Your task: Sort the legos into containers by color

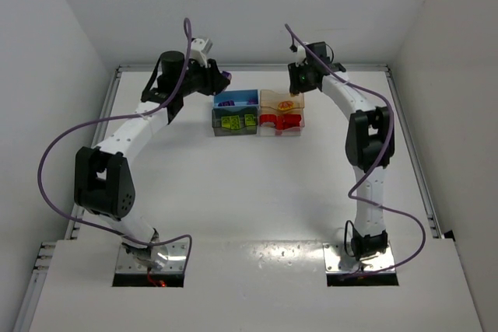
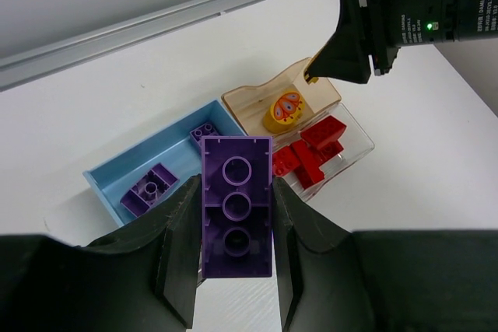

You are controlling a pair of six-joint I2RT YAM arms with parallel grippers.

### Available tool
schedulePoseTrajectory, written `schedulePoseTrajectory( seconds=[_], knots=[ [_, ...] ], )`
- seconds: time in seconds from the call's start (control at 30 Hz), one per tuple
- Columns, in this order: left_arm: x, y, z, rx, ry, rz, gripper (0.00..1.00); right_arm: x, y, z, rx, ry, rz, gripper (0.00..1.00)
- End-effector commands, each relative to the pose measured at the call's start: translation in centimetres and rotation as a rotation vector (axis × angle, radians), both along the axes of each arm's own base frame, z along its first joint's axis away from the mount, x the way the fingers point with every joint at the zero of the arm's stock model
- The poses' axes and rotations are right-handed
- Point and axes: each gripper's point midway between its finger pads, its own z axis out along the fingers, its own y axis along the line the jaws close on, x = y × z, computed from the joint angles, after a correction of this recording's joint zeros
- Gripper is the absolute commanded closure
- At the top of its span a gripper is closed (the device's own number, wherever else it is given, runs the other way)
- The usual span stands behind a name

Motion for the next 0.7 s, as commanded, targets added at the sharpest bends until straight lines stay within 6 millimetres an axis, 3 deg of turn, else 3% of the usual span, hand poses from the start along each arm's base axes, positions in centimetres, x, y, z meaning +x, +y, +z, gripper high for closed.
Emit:
schedulePoseTrajectory(
  seconds=[0.0,0.13,0.3,0.37,0.4,0.43,0.5,0.53,0.57,0.6,0.67],
  knots=[
    [0.4,0.1,1.5,-0.001,-0.049,0.007,0.91,1.6,-0.1,1.0,-0.013,-0.059,-0.032,0.60],
    [1.2,-0.1,0.9,0.035,-0.053,0.036,0.91,1.1,0.3,0.5,-0.017,-0.042,-0.023,0.41],
    [3.0,-0.7,-0.6,0.064,-0.037,0.042,0.91,0.8,0.8,1.9,-0.012,-0.062,-0.014,0.28],
    [3.9,-1.3,-1.8,0.079,-0.026,0.038,0.91,0.4,1.3,4.3,-0.002,-0.101,-0.005,0.26],
    [4.5,-2.0,-2.7,0.084,-0.012,0.028,0.91,0.2,1.2,6.7,0.009,-0.142,-0.006,0.25],
    [4.8,-2.1,-3.4,0.096,-0.001,0.025,0.91,0.1,1.2,6.3,0.006,-0.132,-0.005,0.25],
    [5.5,-2.6,-4.6,0.107,0.020,0.026,0.91,-0.7,1.5,9.5,0.020,-0.184,0.003,0.25],
    [5.9,-3.3,-4.4,0.104,0.012,0.017,0.90,-1.2,1.4,10.0,0.021,-0.189,0.003,0.24],
    [6.4,-3.5,-6.1,0.122,0.038,0.013,0.90,-1.7,1.3,10.2,0.021,-0.189,0.003,0.24],
    [6.8,-3.6,-6.7,0.124,0.046,0.013,0.89,-2.3,1.1,11.9,0.028,-0.215,0.003,0.24],
    [7.2,-4.4,-7.4,0.129,0.058,0.001,0.88,-3.3,0.8,12.0,0.012,-0.214,0.015,0.24]
  ],
)
